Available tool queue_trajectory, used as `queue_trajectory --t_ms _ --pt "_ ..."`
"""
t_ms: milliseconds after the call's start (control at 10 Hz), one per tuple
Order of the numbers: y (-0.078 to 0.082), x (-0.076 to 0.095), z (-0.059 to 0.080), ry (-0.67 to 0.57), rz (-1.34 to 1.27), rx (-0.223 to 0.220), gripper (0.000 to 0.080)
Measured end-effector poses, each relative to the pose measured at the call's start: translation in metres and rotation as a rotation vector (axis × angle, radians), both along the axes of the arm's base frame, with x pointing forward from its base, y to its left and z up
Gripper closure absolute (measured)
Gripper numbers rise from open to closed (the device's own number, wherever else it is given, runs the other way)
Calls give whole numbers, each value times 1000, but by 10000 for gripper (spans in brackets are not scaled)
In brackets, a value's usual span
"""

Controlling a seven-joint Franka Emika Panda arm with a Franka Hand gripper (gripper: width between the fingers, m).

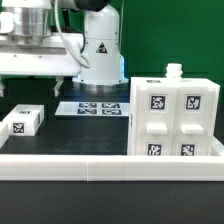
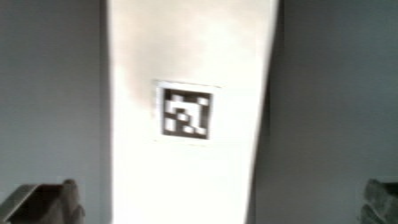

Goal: Assemble cabinet

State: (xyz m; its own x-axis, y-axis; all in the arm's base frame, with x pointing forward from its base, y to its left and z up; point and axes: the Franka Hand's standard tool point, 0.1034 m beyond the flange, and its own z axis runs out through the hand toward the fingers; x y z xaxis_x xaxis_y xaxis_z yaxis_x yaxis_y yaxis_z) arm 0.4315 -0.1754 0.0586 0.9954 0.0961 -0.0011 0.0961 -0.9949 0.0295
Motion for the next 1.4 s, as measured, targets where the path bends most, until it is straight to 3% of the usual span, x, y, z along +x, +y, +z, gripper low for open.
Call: queue_trajectory --t_ms 300,900,1300,1400 --pt "-10 -7 -11 12 18 -6 2" --pt "-12 -18 -40 35 28 -24 2" --pt "-11 -21 -47 38 32 -29 2" --pt "-10 -20 -47 38 34 -29 98"
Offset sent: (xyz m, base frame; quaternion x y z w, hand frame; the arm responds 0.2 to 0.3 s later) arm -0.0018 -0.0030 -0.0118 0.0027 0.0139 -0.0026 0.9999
